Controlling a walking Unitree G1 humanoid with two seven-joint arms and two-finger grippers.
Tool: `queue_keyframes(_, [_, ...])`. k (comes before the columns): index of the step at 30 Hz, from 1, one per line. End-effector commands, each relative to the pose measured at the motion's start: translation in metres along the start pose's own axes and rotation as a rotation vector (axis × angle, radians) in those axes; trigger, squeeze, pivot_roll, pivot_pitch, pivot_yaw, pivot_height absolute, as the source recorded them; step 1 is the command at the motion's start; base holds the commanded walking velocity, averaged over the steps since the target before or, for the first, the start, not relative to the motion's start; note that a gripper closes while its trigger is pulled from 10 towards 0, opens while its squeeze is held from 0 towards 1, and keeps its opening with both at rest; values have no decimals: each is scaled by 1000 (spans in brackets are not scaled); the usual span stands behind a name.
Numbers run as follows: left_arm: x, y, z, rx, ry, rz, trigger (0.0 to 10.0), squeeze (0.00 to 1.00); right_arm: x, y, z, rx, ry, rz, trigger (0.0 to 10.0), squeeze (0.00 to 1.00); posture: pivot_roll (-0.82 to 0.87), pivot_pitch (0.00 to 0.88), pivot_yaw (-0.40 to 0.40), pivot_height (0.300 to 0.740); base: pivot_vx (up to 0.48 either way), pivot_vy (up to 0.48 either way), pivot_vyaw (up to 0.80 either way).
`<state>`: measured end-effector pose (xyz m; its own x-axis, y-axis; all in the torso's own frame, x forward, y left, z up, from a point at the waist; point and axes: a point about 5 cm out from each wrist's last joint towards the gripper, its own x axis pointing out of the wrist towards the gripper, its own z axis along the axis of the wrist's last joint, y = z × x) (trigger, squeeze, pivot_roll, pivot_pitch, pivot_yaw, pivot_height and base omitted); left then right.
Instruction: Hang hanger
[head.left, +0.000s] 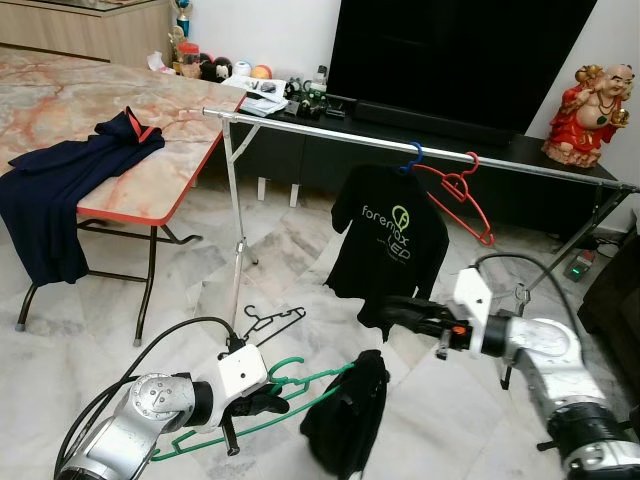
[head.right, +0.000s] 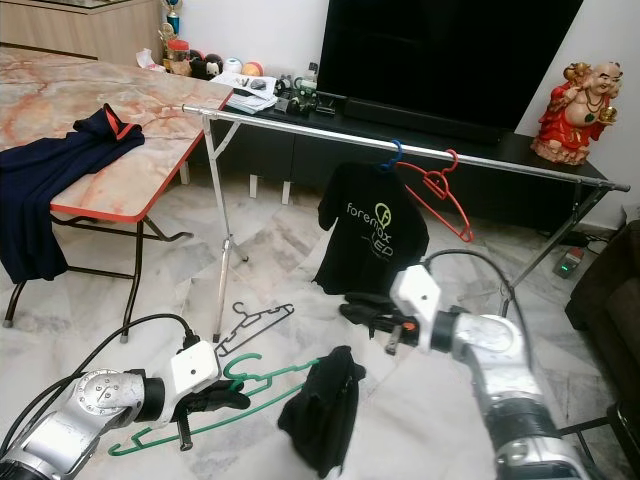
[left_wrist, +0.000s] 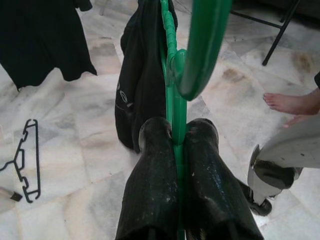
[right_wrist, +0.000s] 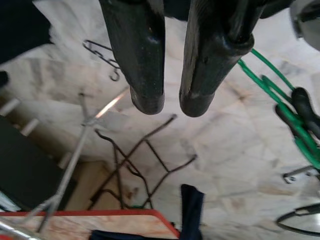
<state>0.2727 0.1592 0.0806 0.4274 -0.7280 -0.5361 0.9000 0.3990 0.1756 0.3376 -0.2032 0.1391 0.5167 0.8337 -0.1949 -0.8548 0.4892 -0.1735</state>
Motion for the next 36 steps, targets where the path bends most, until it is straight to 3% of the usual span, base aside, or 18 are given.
queue_keyframes(1, [-7, 6, 10, -5, -72, 11, 10000, 0, -19, -8, -4, 9, 34, -46, 10000, 106, 77, 0, -158, 740, 0, 0, 0])
queue_keyframes(2, [-8, 6, 10, -13, -75, 11, 10000, 0, -23, -9, -5, 12, 40, -49, 10000, 106, 77, 0, -158, 740, 0, 0, 0])
queue_keyframes(3, [-14, 7, 10, -35, -91, 3, 10000, 0, -33, -12, -7, 31, 58, -62, 10000, 1000, 74, 0, -157, 740, 0, 0, 0])
queue_keyframes(8, [-32, 18, 16, -108, -161, 11, 10000, 0, -64, 2, -36, 56, 259, 67, 10000, 1000, 69, 0, -157, 740, 0, 0, 0])
queue_keyframes(10, [-36, 20, 20, -119, -183, -3, 10000, 0, -66, 4, -42, 80, 270, 47, 10000, 1000, 67, 0, -156, 740, 0, 0, 0])
queue_keyframes(11, [-38, 21, 23, -123, -197, -16, 10000, 0, -68, 4, -48, 49, 315, 15, 10000, 1000, 67, 0, -154, 740, 0, 0, 0])
queue_keyframes(17, [-45, 23, 29, -117, -214, -50, 10000, 0, -59, 8, -57, 113, 274, -45, 10000, 1000, 77, 0, -151, 740, 0, 0, 0])
queue_keyframes(23, [-59, 16, 42, -121, -240, -178, 10000, 0, -51, 17, -64, 160, 257, -5, 10000, 1000, 87, 0, -150, 740, 0, 0, 0])
queue_keyframes(30, [-58, 13, 52, -99, -260, -243, 10000, 0, -44, 25, -76, 133, 327, 11, 10000, 1000, 90, 0, -148, 740, 0, 0, 0])
queue_keyframes(36, [-56, 3, 63, -80, -262, -343, 10000, 0, -34, 28, -74, 139, 278, 17, 10000, 1000, 95, 0, -141, 740, 0, 0, 0])
